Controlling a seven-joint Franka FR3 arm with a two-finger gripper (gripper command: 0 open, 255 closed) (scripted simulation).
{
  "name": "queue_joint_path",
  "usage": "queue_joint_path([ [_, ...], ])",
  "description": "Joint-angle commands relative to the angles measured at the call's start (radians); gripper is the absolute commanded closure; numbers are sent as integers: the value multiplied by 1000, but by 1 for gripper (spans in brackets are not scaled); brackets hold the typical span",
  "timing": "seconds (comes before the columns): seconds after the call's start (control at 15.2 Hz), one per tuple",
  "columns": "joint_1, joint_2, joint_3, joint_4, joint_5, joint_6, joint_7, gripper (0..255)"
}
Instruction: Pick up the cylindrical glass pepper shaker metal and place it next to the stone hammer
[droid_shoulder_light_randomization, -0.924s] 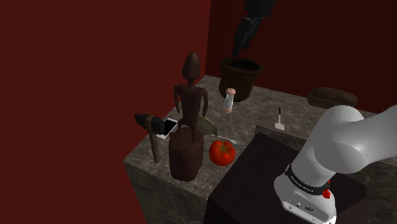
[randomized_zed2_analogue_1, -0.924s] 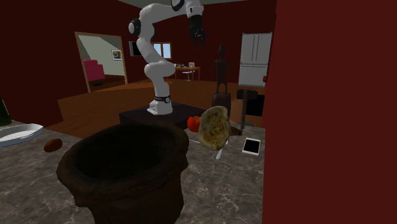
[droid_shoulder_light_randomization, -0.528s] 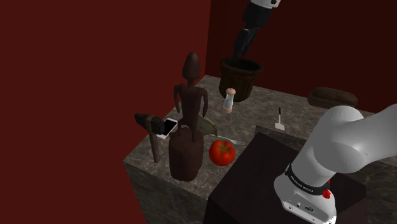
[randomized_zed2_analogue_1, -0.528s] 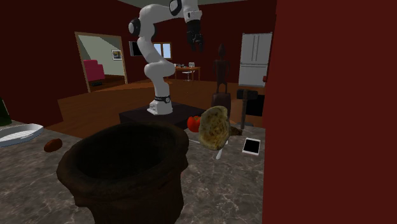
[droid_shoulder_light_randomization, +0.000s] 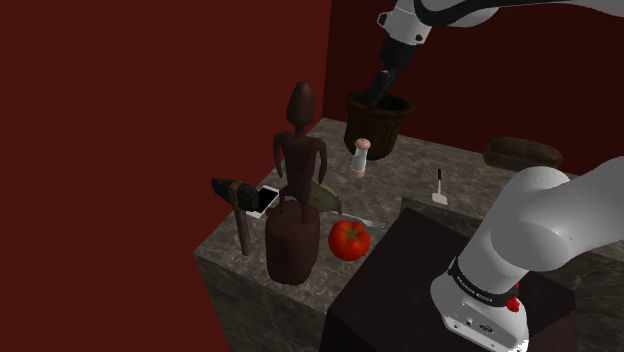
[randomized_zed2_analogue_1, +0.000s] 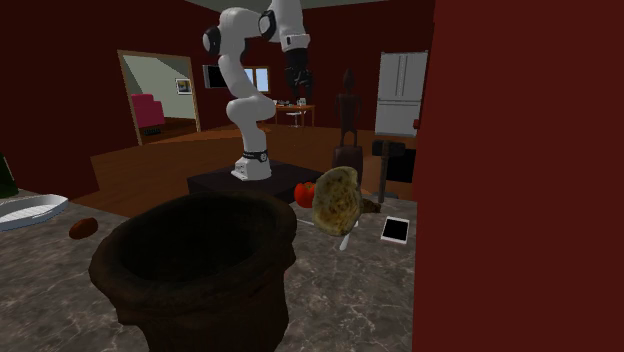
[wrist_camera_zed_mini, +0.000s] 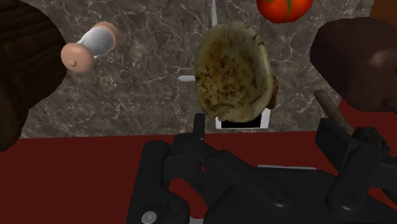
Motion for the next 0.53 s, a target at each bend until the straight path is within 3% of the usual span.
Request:
queue_joint_path([
  [0.0, -8, 45, -42, -14, -11, 57, -49, 0],
  [0.46, -15, 228, -177, 0, -11, 214, -209, 0],
])
